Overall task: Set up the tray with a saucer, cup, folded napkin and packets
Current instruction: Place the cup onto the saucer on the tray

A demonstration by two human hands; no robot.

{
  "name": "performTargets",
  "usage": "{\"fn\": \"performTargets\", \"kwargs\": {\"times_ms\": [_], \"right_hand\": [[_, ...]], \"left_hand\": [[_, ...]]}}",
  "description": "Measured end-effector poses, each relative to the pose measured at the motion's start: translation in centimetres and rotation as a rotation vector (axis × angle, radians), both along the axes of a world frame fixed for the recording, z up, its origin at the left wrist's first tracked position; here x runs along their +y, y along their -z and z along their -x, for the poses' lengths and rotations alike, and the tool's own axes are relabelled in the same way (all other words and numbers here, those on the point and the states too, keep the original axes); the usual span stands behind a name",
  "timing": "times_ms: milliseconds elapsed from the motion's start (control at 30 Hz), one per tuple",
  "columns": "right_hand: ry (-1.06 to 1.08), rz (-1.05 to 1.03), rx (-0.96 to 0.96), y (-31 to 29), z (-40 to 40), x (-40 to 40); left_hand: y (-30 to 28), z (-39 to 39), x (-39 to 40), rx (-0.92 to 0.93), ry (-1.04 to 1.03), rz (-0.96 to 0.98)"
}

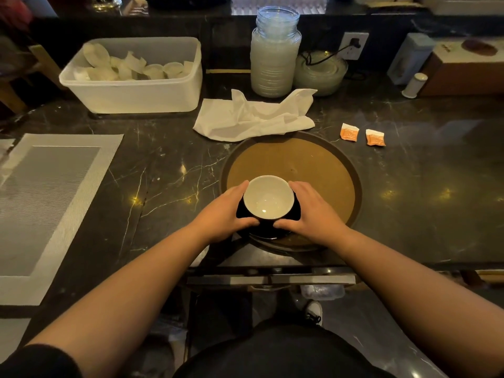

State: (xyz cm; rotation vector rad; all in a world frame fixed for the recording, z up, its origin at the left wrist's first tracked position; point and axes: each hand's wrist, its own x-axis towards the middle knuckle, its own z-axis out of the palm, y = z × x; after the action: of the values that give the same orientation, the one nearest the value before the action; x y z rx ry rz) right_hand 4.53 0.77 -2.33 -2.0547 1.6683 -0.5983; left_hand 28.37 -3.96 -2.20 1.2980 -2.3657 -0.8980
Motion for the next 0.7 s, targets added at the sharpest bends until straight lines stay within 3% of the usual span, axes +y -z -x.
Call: {"fn": "performTargets", "kwargs": {"times_ms": [333,700], "right_hand": [[0.004,-0.002,0.142,-1.3,0.5,0.4],[0.13,0.142,0.162,-3.9,3.7,-3.1]], "left_hand": [[-0.8,-0.7,-0.4,-0.133,-0.024,-0.014],[-3.9,-0.4,-2.7,-0.088,-0.125,0.189]]}}
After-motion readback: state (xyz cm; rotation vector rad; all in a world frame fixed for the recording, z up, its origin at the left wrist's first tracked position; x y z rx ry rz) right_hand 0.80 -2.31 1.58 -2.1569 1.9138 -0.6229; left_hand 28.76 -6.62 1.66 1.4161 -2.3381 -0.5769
